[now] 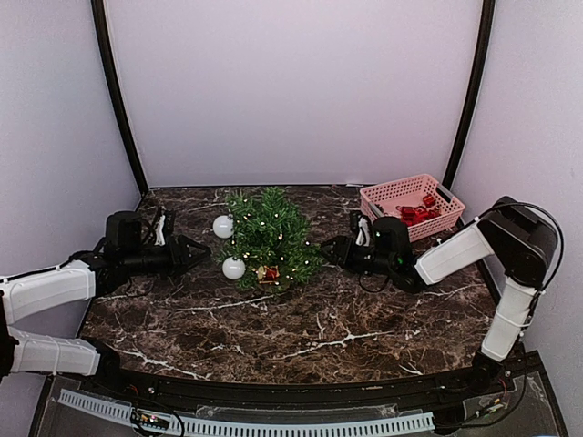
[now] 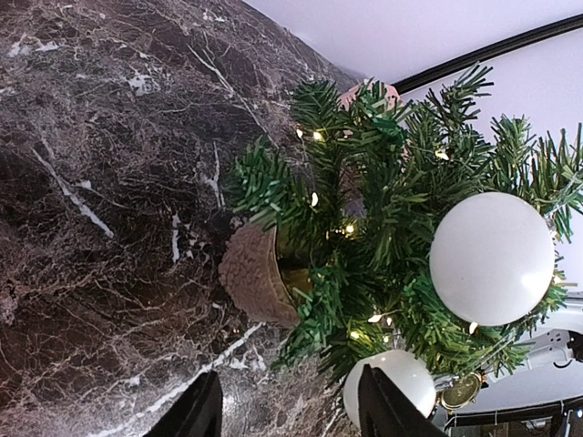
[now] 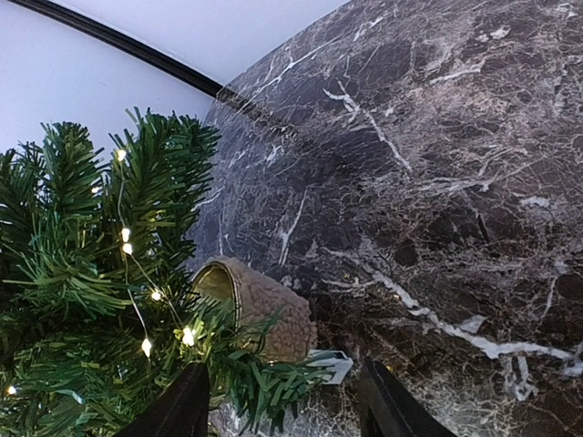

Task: Decorate the small christmas tree
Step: Move the christmas tree to the bin.

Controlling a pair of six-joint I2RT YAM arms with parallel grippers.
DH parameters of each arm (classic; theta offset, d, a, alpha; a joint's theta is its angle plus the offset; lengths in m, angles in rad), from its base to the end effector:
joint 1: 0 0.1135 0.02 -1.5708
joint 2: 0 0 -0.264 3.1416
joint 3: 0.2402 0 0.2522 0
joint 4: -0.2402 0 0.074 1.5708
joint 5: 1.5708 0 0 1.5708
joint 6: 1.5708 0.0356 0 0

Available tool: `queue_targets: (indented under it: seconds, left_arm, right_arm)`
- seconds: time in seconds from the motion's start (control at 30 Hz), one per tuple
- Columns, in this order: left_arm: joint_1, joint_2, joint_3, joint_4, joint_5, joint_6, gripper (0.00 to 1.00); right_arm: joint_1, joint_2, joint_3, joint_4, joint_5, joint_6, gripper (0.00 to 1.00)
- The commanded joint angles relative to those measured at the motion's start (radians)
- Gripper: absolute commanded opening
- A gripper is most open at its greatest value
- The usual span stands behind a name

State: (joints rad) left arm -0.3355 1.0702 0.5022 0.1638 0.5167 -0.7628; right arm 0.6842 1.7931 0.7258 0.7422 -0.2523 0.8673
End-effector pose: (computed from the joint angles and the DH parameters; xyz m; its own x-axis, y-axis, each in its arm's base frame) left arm 0.2100 -0.0919 0.2226 -0.7626 -0.3703 -0.5304 0.2604 0.5748 -0.7757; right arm 0.2670 0.2292 0.1507 -0.7666 0.3276 -0.5522 -0.3257 0.5427 0.7742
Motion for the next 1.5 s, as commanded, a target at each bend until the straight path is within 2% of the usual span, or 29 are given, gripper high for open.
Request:
queue_targets:
  seconds: [0.0,0.3,0.6,1.03,1.47]
  left_arm:
    - [0.007,0.005,-0.016,0.026,0.013,0.013,0.53]
    - [0.01,0.004,-0.012,0.012,0.007,0.023,0.52]
    - [0.014,0.001,-0.01,-0.004,0.001,0.034,0.52]
    - [0.016,-0.009,-0.005,-0.017,-0.009,0.045,0.52]
    - [0.024,-0.081,0.005,-0.122,-0.119,0.086,0.53]
  right_arm:
    - [-0.007,0.028,0.031,0.085,-0.045,0.001,0.54]
    - [-0.007,0.03,0.043,0.075,-0.044,-0.01,0.31]
    - [0.01,0.005,0.028,0.087,-0.055,-0.01,0.13]
    - [0.078,-0.042,-0.011,0.096,0.024,0.042,0.08]
    - [0.161,-0.093,-0.071,0.092,0.159,0.125,0.08]
